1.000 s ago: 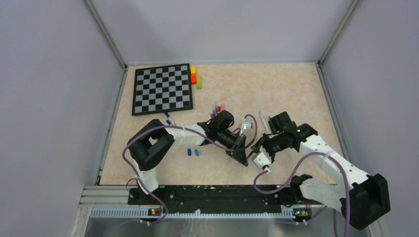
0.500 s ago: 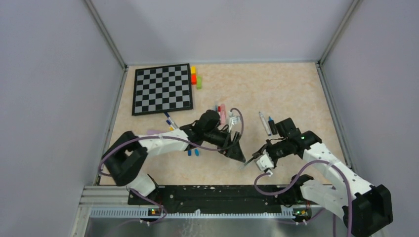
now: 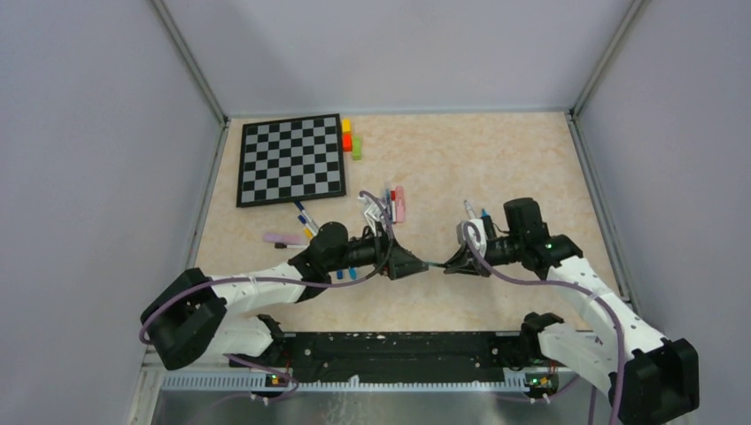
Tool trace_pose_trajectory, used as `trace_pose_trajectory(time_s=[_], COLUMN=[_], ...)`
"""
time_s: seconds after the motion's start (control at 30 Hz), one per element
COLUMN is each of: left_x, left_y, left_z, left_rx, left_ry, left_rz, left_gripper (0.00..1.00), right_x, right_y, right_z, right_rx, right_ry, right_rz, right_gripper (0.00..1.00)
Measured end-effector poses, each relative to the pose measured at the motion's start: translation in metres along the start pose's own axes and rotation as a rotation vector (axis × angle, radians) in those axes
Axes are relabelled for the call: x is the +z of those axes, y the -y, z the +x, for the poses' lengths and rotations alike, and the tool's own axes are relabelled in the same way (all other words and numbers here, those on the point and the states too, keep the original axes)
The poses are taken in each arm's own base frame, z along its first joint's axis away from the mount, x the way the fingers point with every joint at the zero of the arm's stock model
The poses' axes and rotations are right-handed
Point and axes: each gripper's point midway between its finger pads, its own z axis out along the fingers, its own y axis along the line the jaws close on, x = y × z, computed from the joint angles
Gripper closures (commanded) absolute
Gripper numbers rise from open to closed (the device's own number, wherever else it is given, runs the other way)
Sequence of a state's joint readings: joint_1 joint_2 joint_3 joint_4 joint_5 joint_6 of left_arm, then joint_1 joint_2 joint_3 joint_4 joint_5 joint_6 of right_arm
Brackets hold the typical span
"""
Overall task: Open the pen caps
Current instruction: Pick up the pen from the center of the board, then open the pen cap from the pen.
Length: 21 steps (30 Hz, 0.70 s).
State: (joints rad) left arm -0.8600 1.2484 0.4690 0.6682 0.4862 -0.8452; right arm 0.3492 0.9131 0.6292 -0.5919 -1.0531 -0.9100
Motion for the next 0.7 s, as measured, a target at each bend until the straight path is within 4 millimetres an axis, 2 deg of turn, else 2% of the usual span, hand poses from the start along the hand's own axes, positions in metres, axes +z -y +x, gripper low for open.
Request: trace_pose_trajectory(time_s=[0.07,0.17,0.4,0.6,0.7], left_x=[0.003,0.005,0.007,0.008,0.008], left_y=[0.006,0.015,0.023,0.016,0.012], left_z=[-0.008,-0.017,-0.027,-0.029,-0.027], left_rx=[0.005,0.014,0.015,0.010,0.005], left_ry=[0.034,0.075,0.122,0.137,0.133], left_rz=[0.027,0.063,0.097,0.063,0.042], left_gripper=[0.16,0.34,0.59,0.68,0.77], right_x=[0.002,0.006,0.010,0.011,0.011], right_y=[0.002,0.003,0.009,0.013,0.012], right_z=[-0.003,-0.005,-0.007,-0.009,-0.006], right_rx=[0.061,0.149,0.243,0.265,0.280], right_ry=[0.020,0.038,0.053,0.064,0.062], right_rz=[0.000,-0.010,-0.002,0.014,0.017], right_gripper=[1.00,1.00,1.00,1.00,1.00])
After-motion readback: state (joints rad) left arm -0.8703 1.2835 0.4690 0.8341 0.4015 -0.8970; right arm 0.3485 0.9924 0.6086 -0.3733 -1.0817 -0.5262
